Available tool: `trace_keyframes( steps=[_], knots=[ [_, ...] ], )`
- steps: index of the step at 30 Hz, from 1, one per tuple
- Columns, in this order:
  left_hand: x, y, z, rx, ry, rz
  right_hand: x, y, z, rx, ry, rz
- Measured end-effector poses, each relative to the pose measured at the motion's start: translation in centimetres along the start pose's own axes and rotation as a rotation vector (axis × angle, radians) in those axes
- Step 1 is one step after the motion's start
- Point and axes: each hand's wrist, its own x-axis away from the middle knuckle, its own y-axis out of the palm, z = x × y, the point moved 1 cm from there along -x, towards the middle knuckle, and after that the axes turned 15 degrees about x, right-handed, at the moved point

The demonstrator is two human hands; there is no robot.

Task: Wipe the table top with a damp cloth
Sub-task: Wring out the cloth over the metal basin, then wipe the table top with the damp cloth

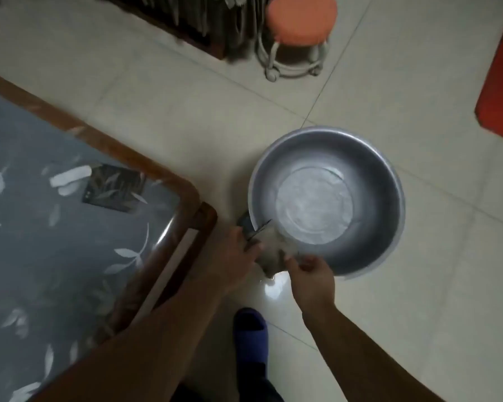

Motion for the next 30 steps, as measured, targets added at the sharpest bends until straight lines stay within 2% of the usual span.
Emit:
trace_keyframes(
  steps=[7, 11, 16, 21, 24, 27, 30],
  knots=[
    [-2.0, 1.2, -2.4, 0.123, 0.007, -0.138, -2.1, 3.8, 1.4, -0.196, 0.195, -0.008],
    [-1.8, 1.1, -2.8, 0.219, -0.010, -0.137, -2.5, 4.2, 1.4, -0.304, 0.257, -0.023],
    [0.6, 0.9, -0.9, 0.335, -0.003, -0.116, -0.7, 2.6, -0.6, -0.599, 0.313, -0.013],
    [4.8, -2.9, 2.9, 0.472, 0.128, -0.054, 3.5, 0.1, -6.4, -0.867, 0.090, -0.430],
    [7.3, -8.1, 5.5, 0.563, 0.209, 0.034, 7.0, 0.9, -11.6, -0.915, -0.008, -0.665],
    [9.0, -15.1, 6.5, 0.610, 0.256, 0.166, 10.8, 4.0, -17.4, -0.817, -0.080, -0.745],
    [10.3, -22.8, 6.0, 0.671, 0.280, 0.265, 14.6, 8.6, -23.4, -0.691, -0.238, -0.710]
  ],
)
